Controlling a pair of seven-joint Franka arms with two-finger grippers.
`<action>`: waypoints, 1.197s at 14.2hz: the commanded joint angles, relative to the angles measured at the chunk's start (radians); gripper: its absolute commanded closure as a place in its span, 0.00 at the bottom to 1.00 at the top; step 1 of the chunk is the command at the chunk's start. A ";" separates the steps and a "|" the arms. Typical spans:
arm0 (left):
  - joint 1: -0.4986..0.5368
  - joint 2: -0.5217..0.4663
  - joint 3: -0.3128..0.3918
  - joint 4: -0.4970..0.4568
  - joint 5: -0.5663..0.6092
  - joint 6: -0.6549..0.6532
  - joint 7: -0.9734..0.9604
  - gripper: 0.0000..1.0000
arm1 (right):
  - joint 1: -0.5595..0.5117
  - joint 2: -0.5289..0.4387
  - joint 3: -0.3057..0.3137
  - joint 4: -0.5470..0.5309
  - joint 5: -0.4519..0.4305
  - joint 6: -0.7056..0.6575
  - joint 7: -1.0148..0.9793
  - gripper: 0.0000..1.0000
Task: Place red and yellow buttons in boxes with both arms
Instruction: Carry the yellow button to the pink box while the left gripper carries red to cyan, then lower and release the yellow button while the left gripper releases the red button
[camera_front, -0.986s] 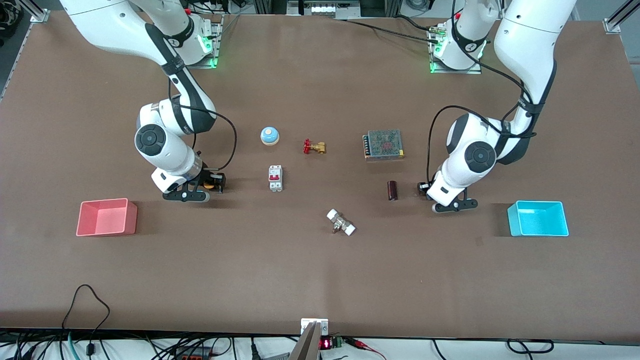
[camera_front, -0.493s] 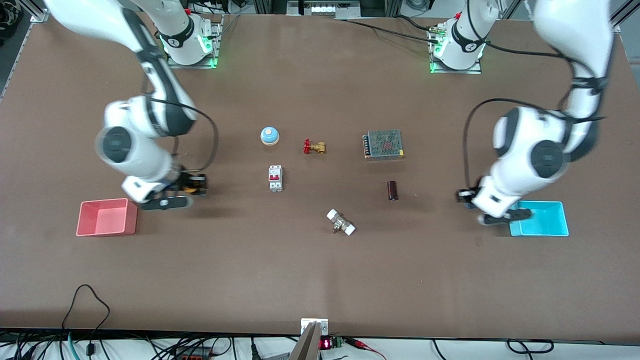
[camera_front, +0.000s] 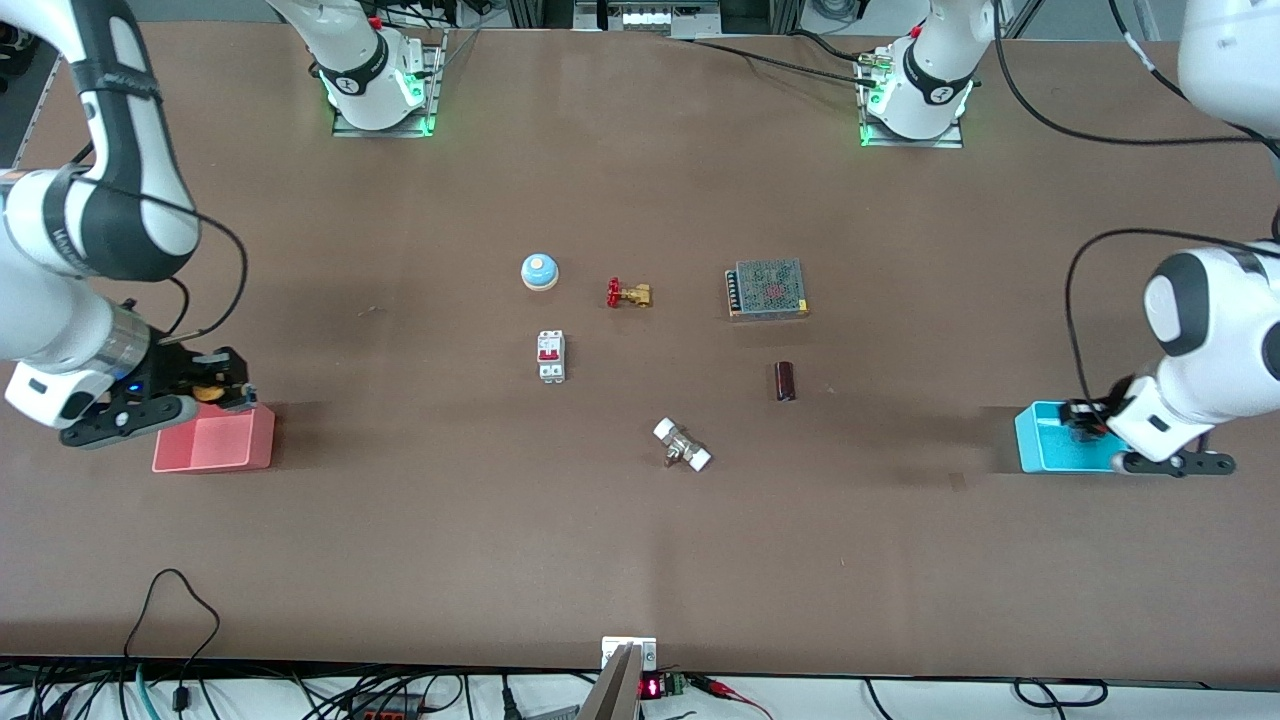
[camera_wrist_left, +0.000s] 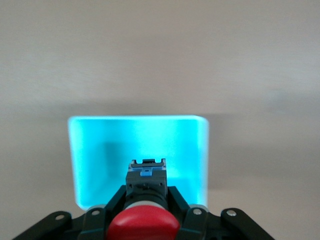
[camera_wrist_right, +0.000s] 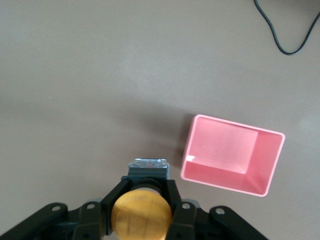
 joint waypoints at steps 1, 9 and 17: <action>0.038 0.100 -0.012 0.046 0.020 0.096 0.046 0.82 | -0.009 0.091 -0.044 0.072 -0.003 0.046 -0.082 0.74; 0.049 0.130 -0.016 0.008 0.019 0.143 0.048 0.80 | -0.009 0.186 -0.133 0.063 0.066 0.154 -0.019 0.71; 0.053 0.124 -0.025 -0.013 0.005 0.141 0.060 0.49 | -0.013 0.250 -0.170 0.061 0.091 0.195 -0.007 0.69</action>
